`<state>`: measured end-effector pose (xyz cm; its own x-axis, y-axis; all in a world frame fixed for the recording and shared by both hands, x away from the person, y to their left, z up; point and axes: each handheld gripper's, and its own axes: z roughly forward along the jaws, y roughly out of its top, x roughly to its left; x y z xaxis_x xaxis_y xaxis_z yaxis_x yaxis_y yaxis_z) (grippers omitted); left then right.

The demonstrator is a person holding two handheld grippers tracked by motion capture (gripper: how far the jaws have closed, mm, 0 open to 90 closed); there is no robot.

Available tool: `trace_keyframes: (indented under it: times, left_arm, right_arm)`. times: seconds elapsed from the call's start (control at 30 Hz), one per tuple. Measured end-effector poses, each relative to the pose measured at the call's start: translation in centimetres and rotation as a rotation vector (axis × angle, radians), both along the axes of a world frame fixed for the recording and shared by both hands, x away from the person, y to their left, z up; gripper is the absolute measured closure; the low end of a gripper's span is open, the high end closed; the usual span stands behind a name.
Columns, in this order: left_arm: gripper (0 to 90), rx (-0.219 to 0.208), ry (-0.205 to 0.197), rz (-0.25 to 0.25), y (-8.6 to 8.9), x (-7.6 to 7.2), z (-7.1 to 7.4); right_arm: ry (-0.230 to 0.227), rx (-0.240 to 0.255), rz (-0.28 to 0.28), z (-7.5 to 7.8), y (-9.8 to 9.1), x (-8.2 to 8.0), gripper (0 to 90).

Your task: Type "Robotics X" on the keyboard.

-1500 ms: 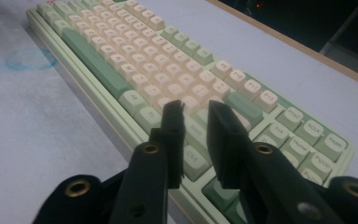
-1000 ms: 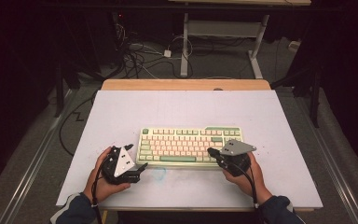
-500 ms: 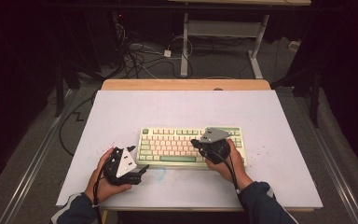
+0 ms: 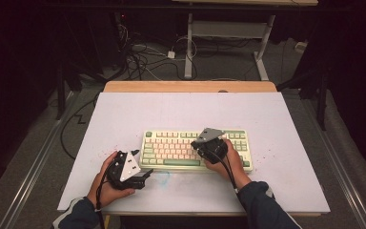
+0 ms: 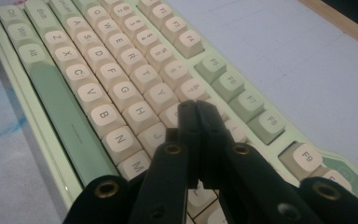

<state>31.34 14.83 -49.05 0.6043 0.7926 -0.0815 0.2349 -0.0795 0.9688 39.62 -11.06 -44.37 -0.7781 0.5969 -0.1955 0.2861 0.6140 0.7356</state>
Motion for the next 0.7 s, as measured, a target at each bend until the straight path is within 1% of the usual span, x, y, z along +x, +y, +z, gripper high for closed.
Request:
trace_keyframes:
  times: [0.1, 0.2, 0.33, 0.4, 0.47, 0.53, 0.57, 0.6, 0.63, 0.7]
  left_arm:
    - [18.9, 0.0, 0.002, -0.001, -0.03, 0.0, -0.04]
    - [18.9, 0.0, 0.005, -0.001, -0.03, 0.05, -0.06]
    - [19.0, 0.002, 0.01, -0.005, -0.11, 0.04, -0.14]
    - [19.0, 0.002, 0.01, -0.005, -0.12, 0.05, -0.13]
    - [19.0, -0.002, 0.012, -0.003, -0.07, 0.07, -0.12]
    - [19.0, 0.001, 0.016, -0.003, -0.02, 0.09, -0.15]
    - [19.0, 0.005, 0.016, -0.004, -0.03, 0.08, -0.18]
    - [19.0, 0.002, 0.017, -0.004, -0.07, 0.07, -0.19]
    - [19.0, 0.002, 0.017, -0.005, -0.09, 0.05, -0.19]
    - [19.0, 0.004, 0.014, -0.005, -0.09, 0.05, -0.17]
  right_arm:
    - [0.005, -0.022, 0.001, -0.28, 0.26, 0.15, 90.0]
    - [0.006, -0.033, -0.006, -0.42, 0.48, 0.25, 90.0]
    - [0.006, -0.038, -0.021, -0.52, 0.51, 0.59, 90.0]
    - [0.012, -0.03, -0.024, -0.54, 0.5, 0.67, 89.6]
    - [0.008, -0.039, -0.023, -0.53, 0.56, 0.66, 89.2]
    - [0.019, -0.043, -0.027, -0.62, 0.6, 0.68, 90.0]
    - [0.023, -0.056, -0.026, -0.76, 0.62, 0.76, 90.0]
    - [0.03, -0.042, -0.029, -0.78, 0.62, 0.76, 90.0]
    - [0.025, -0.048, -0.025, -0.76, 0.6, 0.77, 90.0]
    - [0.022, -0.037, -0.026, -0.62, 0.53, 0.66, 90.0]
